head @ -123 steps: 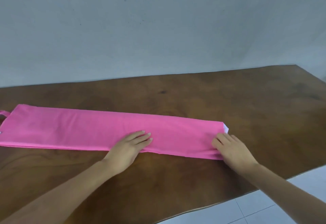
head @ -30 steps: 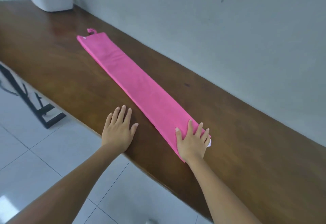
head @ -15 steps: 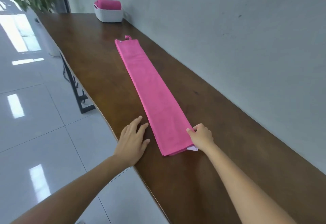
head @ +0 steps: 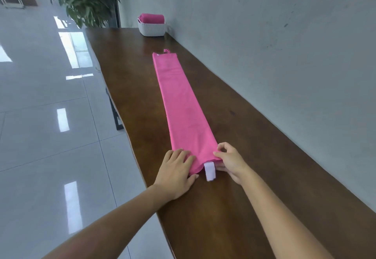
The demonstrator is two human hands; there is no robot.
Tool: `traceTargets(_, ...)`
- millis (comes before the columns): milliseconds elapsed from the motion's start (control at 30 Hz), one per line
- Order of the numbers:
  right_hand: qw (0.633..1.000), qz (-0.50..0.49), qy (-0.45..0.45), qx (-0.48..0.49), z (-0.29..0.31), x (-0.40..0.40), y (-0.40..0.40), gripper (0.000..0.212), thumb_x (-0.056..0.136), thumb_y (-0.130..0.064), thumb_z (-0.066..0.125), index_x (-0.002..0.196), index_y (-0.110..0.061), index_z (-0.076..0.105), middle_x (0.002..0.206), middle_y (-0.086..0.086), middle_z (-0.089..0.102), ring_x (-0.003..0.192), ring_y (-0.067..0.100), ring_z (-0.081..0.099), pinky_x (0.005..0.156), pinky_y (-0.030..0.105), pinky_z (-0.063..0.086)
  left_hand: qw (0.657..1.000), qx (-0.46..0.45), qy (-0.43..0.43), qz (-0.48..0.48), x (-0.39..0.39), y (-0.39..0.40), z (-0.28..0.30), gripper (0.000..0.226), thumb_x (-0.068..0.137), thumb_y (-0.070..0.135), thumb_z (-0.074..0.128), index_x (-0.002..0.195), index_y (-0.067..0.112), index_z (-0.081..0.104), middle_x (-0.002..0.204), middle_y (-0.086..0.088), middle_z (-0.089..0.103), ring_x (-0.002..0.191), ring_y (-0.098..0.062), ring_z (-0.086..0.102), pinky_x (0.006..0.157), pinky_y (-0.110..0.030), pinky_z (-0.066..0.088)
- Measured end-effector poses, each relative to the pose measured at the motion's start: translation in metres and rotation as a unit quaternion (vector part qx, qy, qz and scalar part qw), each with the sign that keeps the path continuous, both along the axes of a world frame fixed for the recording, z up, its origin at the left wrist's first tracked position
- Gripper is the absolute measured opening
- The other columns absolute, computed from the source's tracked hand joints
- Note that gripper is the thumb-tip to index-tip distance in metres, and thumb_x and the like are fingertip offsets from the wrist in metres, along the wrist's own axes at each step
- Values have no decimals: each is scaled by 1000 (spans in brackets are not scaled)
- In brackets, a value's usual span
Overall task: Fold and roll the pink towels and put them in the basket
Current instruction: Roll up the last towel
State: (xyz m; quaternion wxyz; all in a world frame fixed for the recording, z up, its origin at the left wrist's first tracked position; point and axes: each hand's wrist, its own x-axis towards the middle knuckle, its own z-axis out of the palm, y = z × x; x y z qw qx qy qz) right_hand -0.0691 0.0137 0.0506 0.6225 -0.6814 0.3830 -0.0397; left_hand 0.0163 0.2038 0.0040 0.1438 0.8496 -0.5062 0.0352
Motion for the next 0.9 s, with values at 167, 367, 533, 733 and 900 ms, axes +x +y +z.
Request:
traceTargets(167, 990, -34, -91, 105, -3, -4, 11, 13, 101, -5, 51, 94, -13, 58, 98, 12, 59, 88, 36, 73, 79, 42, 59, 998, -49, -41, 19, -4, -7, 0, 30, 92, 42, 54, 114, 23, 60, 109, 4, 64, 99, -21, 60, 86, -35, 48)
traceTargets(367, 996, -14, -68, 54, -6, -22, 30, 23, 103, -7, 49, 106, -12, 71, 120, 11, 65, 98, 30, 73, 82, 38, 61, 992, -83, -93, -13, 5, 12, -4, 8, 89, 23, 51, 88, 18, 58, 82, 1, 59, 71, -22, 56, 60, -33, 43)
traceTargets(533, 987, 69, -25, -140, -11, -49, 52, 18, 102, -18, 55, 110, -25, 70, 114, -4, 70, 86, 12, 72, 79, 22, 58, 984, -87, -139, -74, 4, 55, -12, 10, 85, 10, 64, 90, 18, 61, 86, 0, 56, 74, -21, 51, 62, -32, 44)
traceTargets(733, 922, 219, 27, -319, -16, -76, 76, 44, 92, -14, 65, 130, -35, 58, 118, -17, 57, 104, 0, 57, 84, 8, 44, 990, -78, -84, -79, -4, 91, -13, 13, 96, 17, 57, 105, 21, 66, 97, 3, 58, 87, -18, 51, 70, -31, 49)
traceTargets(900, 764, 195, -8, -615, -33, -77, 82, 33, 83, -10, 73, 114, -18, 69, 123, 2, 56, 117, 22, 53, 92, 32, 53, 994, -106, -24, -25, -15, 93, -7, 24, 103, 32, 44, 95, 20, 62, 93, 7, 56, 82, -15, 48, 64, -30, 47)
